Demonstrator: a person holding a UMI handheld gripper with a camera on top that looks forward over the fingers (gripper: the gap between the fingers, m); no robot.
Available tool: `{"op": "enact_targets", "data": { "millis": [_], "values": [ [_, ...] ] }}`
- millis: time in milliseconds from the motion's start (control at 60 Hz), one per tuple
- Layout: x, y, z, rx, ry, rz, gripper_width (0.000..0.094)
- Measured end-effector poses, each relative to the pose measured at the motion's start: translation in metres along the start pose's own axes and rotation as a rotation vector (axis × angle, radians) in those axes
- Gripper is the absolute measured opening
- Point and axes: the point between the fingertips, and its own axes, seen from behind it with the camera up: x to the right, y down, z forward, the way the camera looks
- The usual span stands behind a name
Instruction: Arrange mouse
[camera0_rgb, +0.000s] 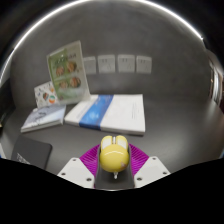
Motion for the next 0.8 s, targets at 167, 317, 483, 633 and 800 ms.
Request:
{"op": "enact_targets", "data": {
  "millis": [167, 317, 483, 633, 800],
  "values": [
    [-0.104, -0.068, -0.092, 0.206, -0.01, -0.034, 0.0388],
    [-0.265, -0.035, -0.117, 0.211, -0.068, -0.042, 0.0385],
    [-0.351, 0.057, -0.078, 0.061, -0.014, -0.014, 0.0385],
    [-0.363, 0.088, -0.065, -0.012, 0.048, -0.052, 0.0512],
    [-0.365, 0.092, -0.075, -0.052, 0.036, -0.06, 0.0842]
  ]
}}
